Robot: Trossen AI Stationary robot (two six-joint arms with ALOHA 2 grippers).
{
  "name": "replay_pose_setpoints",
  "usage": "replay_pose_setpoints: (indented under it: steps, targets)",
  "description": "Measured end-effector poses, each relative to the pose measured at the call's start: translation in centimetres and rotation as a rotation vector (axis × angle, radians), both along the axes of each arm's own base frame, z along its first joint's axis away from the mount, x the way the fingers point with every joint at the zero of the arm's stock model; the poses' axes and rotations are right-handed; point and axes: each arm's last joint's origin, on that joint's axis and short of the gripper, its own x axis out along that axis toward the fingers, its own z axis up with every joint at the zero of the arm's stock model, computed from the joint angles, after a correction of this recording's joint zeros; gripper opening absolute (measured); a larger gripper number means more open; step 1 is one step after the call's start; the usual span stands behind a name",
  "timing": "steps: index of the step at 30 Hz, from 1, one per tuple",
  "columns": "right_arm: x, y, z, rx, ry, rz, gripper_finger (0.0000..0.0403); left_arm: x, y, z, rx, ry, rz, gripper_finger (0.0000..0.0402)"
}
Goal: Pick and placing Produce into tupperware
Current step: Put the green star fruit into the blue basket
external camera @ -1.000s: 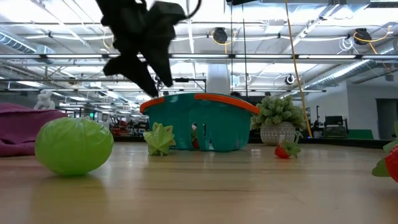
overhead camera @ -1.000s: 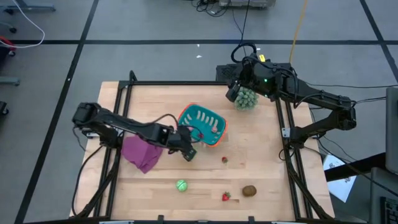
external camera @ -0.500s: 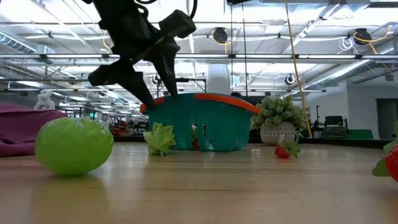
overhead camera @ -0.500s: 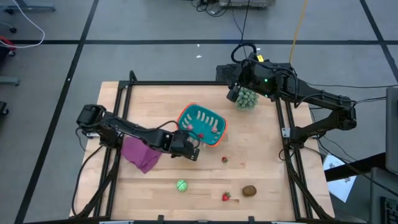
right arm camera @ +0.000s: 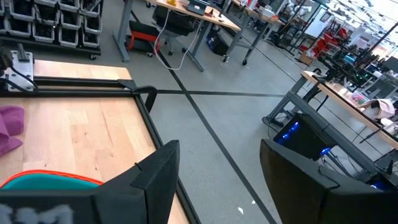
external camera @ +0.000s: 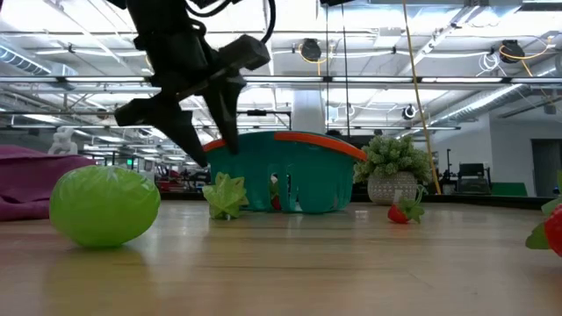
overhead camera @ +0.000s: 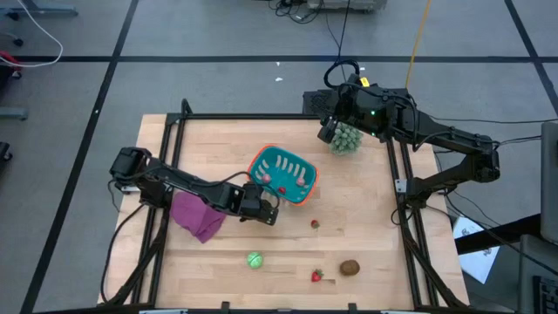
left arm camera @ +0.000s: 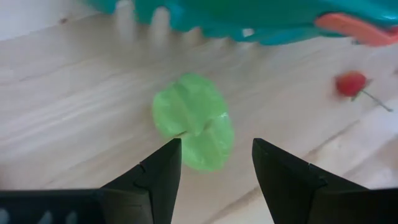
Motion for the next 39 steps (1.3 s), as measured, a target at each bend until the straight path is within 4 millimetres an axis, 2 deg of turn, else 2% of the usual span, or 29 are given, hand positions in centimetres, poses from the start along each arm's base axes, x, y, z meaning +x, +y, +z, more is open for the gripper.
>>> replay_pose_setpoints:
  steps: [4,10,24,39]
  targets:
    - [0.01,0.00,0.00,0.001,-0.002,0.000,0.0215,0.21,-0.01,-0.84,0.013,0.024,-0.013,0.0200]
    - [0.01,0.00,0.06,0.000,-0.007,0.000,0.0215,0.96,-0.03,-0.78,0.013,-0.033,-0.044,0.0205]
    - [0.00,0.00,0.01,0.001,-0.003,0.000,0.0215,0.90,-0.05,-0.88,0.001,-0.023,-0.048,0.0273]
    - [0.01,0.00,0.06,0.000,-0.008,0.001,0.0215,0.97,-0.06,-0.83,-0.003,-0.034,-0.038,0.0273]
